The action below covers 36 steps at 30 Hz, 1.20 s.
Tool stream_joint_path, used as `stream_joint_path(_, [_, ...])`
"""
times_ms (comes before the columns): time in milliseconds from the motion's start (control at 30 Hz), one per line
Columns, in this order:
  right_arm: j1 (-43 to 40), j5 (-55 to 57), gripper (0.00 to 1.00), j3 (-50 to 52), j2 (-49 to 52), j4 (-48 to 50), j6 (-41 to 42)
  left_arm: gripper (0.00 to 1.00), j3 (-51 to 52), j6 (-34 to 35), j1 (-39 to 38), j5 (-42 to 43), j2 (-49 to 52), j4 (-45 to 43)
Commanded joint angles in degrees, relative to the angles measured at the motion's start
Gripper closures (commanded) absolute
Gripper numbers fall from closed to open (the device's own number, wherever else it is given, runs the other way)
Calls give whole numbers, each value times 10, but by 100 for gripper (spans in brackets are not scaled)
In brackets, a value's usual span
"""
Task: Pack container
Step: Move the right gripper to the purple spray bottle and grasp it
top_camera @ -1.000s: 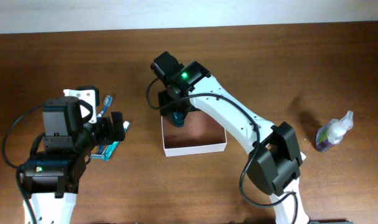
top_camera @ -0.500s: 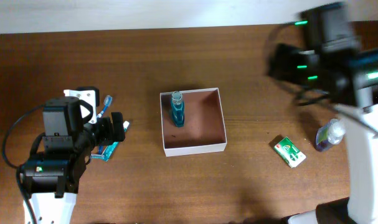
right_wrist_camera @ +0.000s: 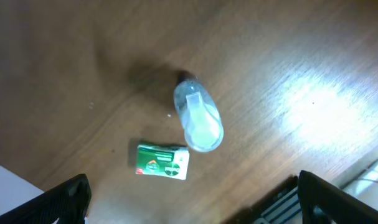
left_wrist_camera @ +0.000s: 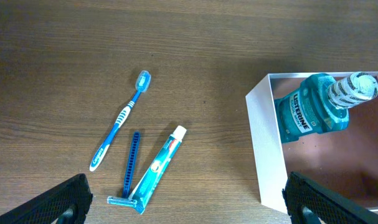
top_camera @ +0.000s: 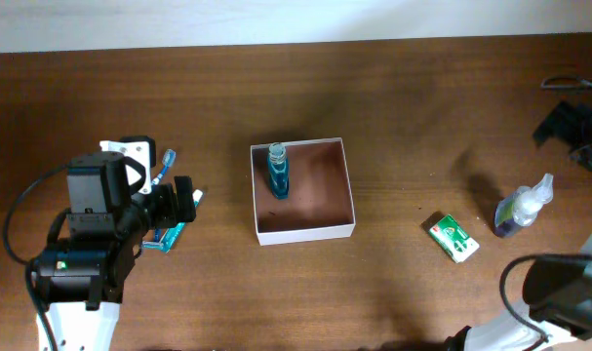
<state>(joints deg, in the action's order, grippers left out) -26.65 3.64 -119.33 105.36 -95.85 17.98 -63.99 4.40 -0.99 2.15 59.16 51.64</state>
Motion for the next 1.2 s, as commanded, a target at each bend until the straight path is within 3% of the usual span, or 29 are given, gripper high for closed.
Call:
stream_joint_path(0, [-4, -21, 2, 52, 18, 15, -32, 1, -13, 7, 0, 4, 1, 1])
stream_joint_path(400, [-5, -17, 2, 291, 19, 187, -45, 1, -13, 7, 0, 4, 2, 3])
stream_joint_path(833, [-12, -17, 1, 314, 19, 222, -45, 1, -12, 7, 0, 4, 2, 8])
stream_joint_path(1000, [-12, -16, 14, 314, 19, 223, -45, 1, -12, 7, 0, 4, 2, 9])
stream_joint_path(1100, [-14, -15, 32, 314, 19, 224, -45, 1, -12, 7, 0, 4, 2, 10])
stream_joint_path(1167, [-19, -15, 35, 314, 19, 224, -45, 1, -12, 7, 0, 4, 2, 10])
